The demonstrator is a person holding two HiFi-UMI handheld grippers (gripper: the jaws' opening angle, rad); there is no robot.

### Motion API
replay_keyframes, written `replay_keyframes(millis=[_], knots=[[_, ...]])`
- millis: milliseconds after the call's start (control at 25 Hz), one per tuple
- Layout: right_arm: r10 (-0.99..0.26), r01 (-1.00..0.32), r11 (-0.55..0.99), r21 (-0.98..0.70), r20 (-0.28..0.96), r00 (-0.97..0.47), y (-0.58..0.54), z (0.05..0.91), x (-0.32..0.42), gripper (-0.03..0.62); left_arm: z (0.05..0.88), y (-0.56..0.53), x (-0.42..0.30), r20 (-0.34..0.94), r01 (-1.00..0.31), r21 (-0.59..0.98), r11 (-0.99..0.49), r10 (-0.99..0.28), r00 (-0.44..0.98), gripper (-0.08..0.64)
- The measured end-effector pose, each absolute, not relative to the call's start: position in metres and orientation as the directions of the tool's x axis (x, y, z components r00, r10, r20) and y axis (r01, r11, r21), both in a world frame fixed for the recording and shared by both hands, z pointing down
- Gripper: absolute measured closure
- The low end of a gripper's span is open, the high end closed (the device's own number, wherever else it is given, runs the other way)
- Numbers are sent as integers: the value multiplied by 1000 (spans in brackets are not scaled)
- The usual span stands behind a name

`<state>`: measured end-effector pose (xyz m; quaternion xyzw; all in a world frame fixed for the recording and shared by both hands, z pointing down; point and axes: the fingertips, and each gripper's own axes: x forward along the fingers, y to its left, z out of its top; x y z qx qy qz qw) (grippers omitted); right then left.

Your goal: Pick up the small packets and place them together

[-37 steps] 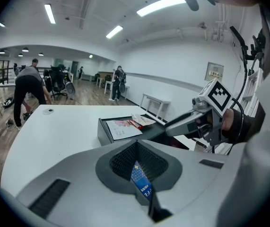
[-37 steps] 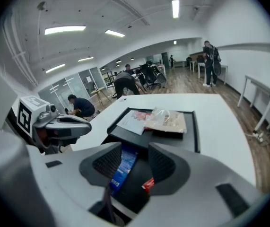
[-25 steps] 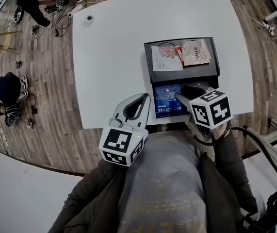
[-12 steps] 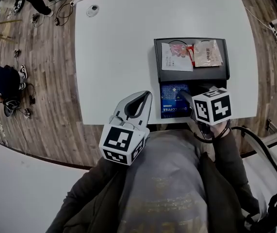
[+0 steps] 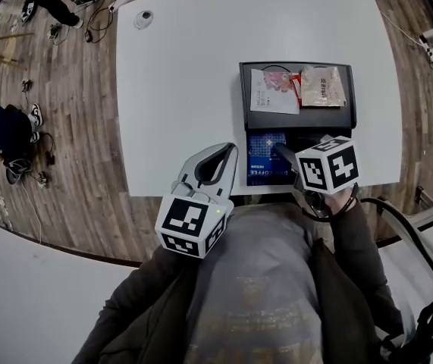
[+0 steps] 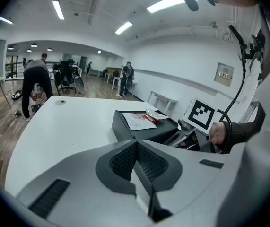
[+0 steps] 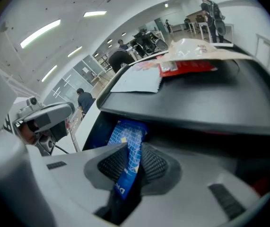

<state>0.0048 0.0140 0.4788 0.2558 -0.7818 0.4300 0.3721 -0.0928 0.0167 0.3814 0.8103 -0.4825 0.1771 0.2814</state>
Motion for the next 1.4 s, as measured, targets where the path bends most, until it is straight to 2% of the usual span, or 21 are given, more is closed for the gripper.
replay_keyframes(millis=[120,200,720,1120,1400], knots=[[-62,-684,542,-488,789,-611,17,478,-2,564,380,19,-93,561,-883,283,-374,-682,469,557],[-67,-677,571,-463,796,-601,19,477,-5,577,378,20,-94,559,-886,281,-370,-687,464,557],[-184,-543,786,-295,727,-662,42,397,-6,580,359,24,-89,502,-880,261,-397,-723,475,557],[-269,-545,795,-264,652,-708,34,350,-8,580,338,18,-86,448,-878,234,-419,-755,479,557],[-332,-575,758,-308,576,-747,-7,322,-10,580,334,5,-92,436,-885,218,-411,-771,465,557]])
